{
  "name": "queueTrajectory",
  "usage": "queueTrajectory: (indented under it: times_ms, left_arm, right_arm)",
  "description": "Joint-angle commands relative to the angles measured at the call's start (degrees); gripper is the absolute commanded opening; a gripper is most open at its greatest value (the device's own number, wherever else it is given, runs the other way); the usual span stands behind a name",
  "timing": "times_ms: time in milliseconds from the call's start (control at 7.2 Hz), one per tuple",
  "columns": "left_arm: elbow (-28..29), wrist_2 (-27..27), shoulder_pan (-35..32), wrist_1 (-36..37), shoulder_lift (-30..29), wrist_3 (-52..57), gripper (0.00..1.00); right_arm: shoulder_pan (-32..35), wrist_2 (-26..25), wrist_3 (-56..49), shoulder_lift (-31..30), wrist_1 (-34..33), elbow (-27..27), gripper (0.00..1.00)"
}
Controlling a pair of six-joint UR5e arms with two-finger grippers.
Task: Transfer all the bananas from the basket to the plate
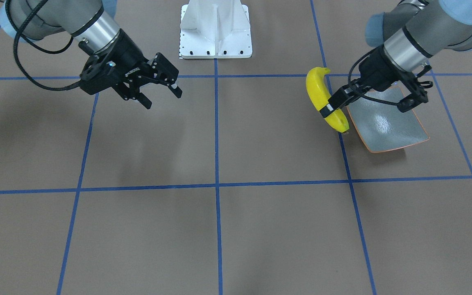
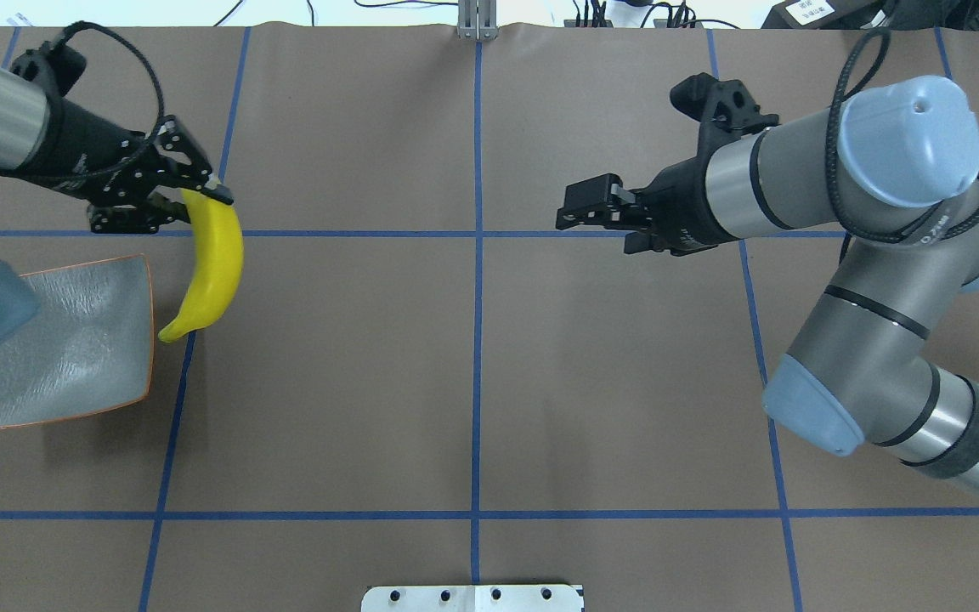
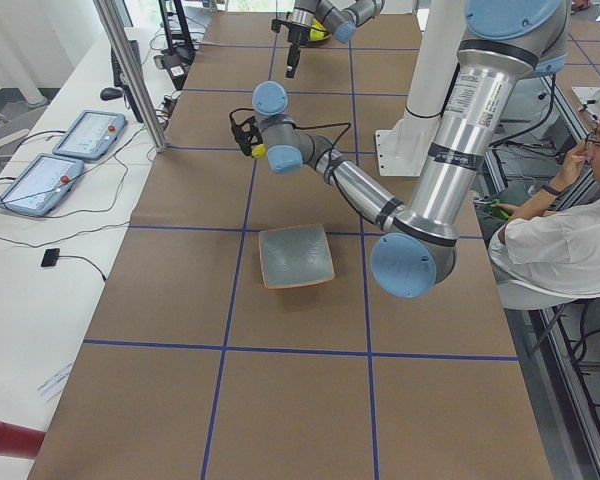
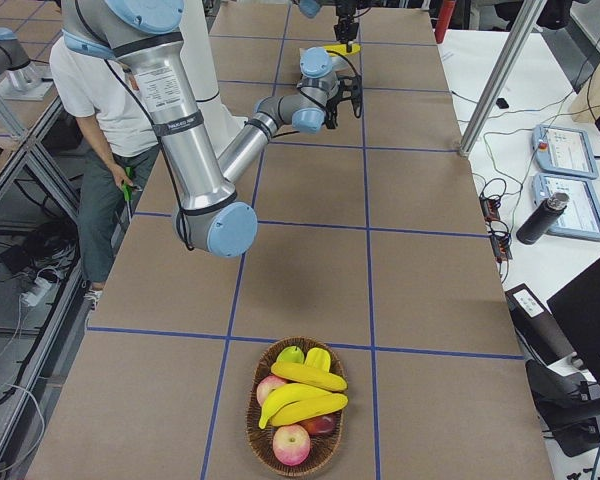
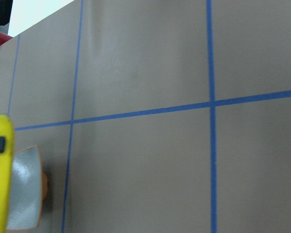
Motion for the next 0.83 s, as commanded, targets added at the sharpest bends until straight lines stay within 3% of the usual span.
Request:
queueTrajectory:
  times_ms: [0,139,417,694]
  left_arm:
    - [-1.2,3.2,-1.6,0.4,10.4,9.4,0.0]
    - [-1.1,6.4,-0.7,0.6,12.9,9.7,0.0]
    - [-0.9,10.5,-0.4,4.0,18.1,20.1,0.0]
    - [-1.1,13.9,1.2,11.5,17.6,22.8,0.0]
  right_arm:
    - [3.0,-0.5,-1.9,-5.5,0.0,0.1,1.0]
    - [4.7,0.1,-3.1,-7.7,0.1,0.2,1.0]
    - [5.4,-0.6,-5.2,-8.5,0.0,-0.8,1.0]
    - [5.3,-0.6,-5.3,-8.3,0.0,-0.8,1.0]
